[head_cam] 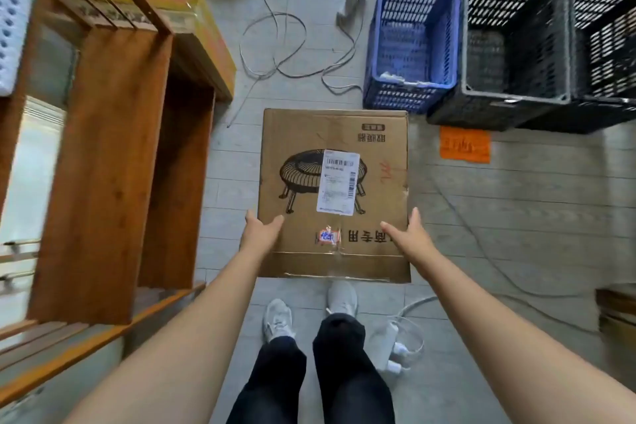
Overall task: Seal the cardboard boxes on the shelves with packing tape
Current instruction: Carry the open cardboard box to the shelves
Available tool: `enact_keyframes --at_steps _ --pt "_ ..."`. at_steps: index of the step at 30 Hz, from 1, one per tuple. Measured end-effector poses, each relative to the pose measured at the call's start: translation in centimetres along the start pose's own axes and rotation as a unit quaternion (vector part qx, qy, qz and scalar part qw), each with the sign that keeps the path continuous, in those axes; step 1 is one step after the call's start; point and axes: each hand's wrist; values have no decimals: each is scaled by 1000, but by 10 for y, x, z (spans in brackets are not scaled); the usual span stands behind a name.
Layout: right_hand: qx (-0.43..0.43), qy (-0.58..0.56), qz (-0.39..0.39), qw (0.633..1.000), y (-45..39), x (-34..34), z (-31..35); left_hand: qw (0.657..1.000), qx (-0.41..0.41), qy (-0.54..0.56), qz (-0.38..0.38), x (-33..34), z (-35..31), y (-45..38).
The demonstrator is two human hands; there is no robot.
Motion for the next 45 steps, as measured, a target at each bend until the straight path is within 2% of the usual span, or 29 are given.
enact_keyframes --at_steps 5,12,18,24,29,35,39,45 --pt "-18 -78 -4 997 -12 2 -8 998 18 44 28 -4 12 -13" --pt "-70 -147 -7 987 21 -23 15 994 76 69 33 -19 -5 36" --pt "-87 -198 61 975 70 -51 58 976 100 172 92 -51 -37 95" --pt "-80 -328 112 934 111 -64 84 953 126 245 127 -56 -63 154" --pt "-75 -344 117 928 149 -71 104 949 135 253 131 -69 -88 209" --pt "-85 -376 116 916 196 -72 141 956 132 243 102 -101 -123 264" --pt "-100 -395 112 906 223 -65 173 954 124 251 111 -135 -140 286" --pt "-120 -406 75 903 247 -45 232 943 174 268 94 -203 -165 303"
Point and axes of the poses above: each hand's wrist, its own y-axis away from the middle knuckle, its own x-axis out of the palm, z = x × y, and after that the axes turned 13 degrees about z, right-handed
